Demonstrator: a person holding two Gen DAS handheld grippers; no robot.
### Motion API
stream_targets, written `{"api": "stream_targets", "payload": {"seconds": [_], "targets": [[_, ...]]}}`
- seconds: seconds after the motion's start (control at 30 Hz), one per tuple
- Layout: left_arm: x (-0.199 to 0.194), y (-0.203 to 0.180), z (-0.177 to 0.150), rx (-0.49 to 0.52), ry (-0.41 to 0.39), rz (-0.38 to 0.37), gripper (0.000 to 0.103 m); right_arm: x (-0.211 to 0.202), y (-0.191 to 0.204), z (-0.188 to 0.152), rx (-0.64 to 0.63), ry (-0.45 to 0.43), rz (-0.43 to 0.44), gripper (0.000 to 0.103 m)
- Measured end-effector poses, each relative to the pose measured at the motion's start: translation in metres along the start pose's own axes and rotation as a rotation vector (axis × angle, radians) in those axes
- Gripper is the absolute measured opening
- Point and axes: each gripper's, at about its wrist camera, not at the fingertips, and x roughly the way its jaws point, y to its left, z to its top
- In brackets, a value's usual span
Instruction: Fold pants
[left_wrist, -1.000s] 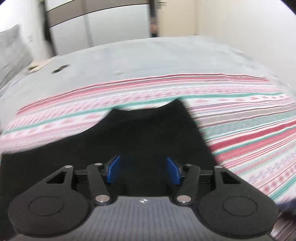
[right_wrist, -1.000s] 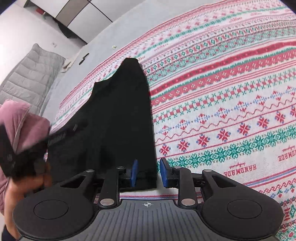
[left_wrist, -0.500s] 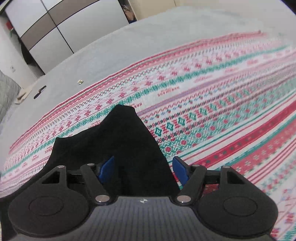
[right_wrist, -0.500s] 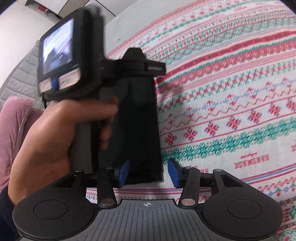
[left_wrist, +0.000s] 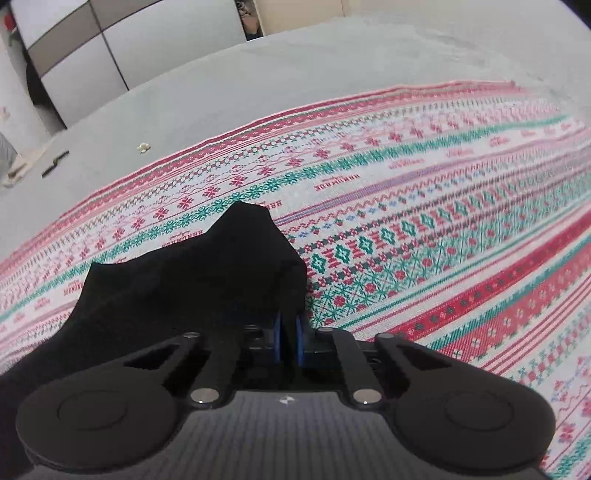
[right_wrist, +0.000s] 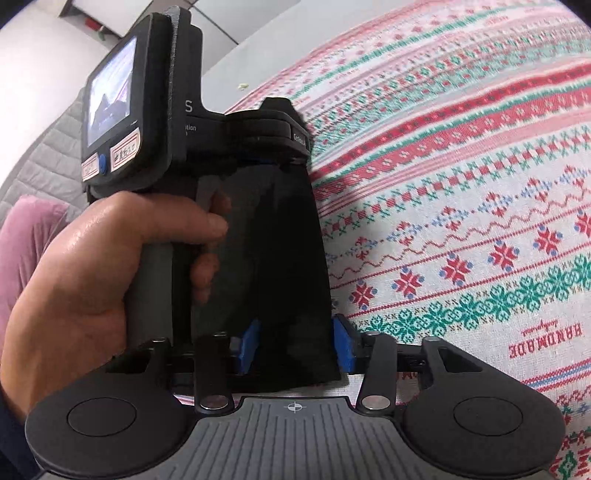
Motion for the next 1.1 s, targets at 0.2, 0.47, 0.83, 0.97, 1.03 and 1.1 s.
{"api": "stream_targets", "payload": {"seconds": [0.2,0.47,0.83,0.97,1.03,1.1], "targets": [[-0.017,0.032,0.002,-0.101,-0.046,-0.071,0.028,0.001,-0.01,0.008,0.025,-0.027,0.008,0.043],[-0.037,0.063,0.007,-0.215,-0.079,-0.095,0.027,-0.003,0.025,-0.002,-0.116,-0.084,0.011,0.01],[-0.066,0.03,0.026,-0.252,-0.14,-0.107,0.025,-0.045,0.022,0.002,-0.085,-0.158,-0.048,0.006],[-0.074,0.007,0.035,-0.245,-0.155,-0.124,0.025,-0.068,0.01,0.0,-0.069,-0.181,-0.06,0.006],[-0.077,-0.008,0.04,-0.239,-0.157,-0.133,0.025,-0.08,0.001,0.0,-0.058,-0.195,-0.075,0.006],[-0.08,-0.027,0.043,-0.224,-0.163,-0.146,0.025,-0.092,-0.008,-0.001,-0.046,-0.212,-0.09,0.006]]}}
